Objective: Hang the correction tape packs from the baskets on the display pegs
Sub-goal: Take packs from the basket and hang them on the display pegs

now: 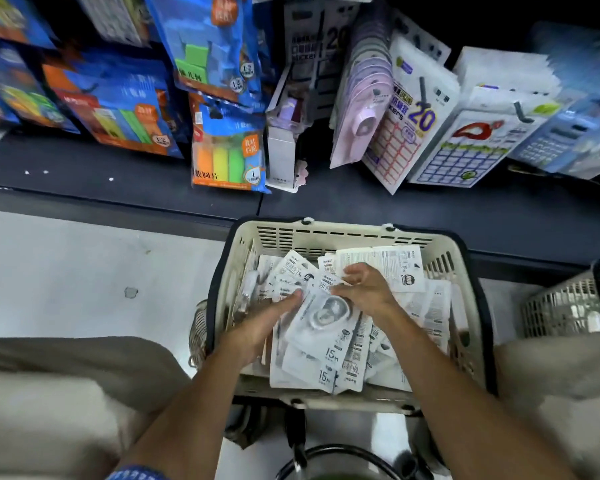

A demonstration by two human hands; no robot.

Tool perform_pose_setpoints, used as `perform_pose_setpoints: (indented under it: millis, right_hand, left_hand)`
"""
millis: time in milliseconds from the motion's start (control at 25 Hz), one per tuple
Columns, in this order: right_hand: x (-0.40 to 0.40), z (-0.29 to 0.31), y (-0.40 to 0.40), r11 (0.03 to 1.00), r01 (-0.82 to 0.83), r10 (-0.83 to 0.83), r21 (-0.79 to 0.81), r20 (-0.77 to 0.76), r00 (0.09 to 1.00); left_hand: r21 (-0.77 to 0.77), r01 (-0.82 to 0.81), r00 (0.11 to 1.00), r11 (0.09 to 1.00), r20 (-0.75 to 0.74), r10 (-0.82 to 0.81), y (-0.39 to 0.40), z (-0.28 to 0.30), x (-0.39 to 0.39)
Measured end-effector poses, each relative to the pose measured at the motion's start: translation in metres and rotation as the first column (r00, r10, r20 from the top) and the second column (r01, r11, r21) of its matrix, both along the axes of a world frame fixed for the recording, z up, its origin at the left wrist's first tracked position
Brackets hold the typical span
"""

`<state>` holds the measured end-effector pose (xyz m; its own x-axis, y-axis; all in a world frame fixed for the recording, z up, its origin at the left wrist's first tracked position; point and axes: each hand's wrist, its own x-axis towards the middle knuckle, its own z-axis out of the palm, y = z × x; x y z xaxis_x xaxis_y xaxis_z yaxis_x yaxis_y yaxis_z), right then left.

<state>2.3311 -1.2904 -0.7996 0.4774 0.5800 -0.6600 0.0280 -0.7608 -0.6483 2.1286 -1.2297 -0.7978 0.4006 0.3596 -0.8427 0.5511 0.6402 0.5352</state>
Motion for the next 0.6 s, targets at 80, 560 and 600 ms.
perform_pose_setpoints:
  millis: [80,560,600]
  right_hand:
    - [-0.009,-0.004,-0.012,0.991,0.137,-0.136,0.005,0.163,0.977]
    - [-0.06,0.005,-0.077,0.967,0.252,-0.254,0.047,0.318,0.914]
    - [-0.066,0.005,-0.076,0.983,0.181,-0.176,0.021,0.374,0.91]
  left_hand:
    - [0.091,0.067,0.997,0.994,-0.039,-0.063,-0.001,-0.005,0.009]
    - [0.173,0.018,0.998,0.985,-0.059,-0.008,-0.012,-0.005,0.037]
    - [0.172,-0.008,0.999,0.985,-0.046,0.016,-0.013,-0.005,0.036]
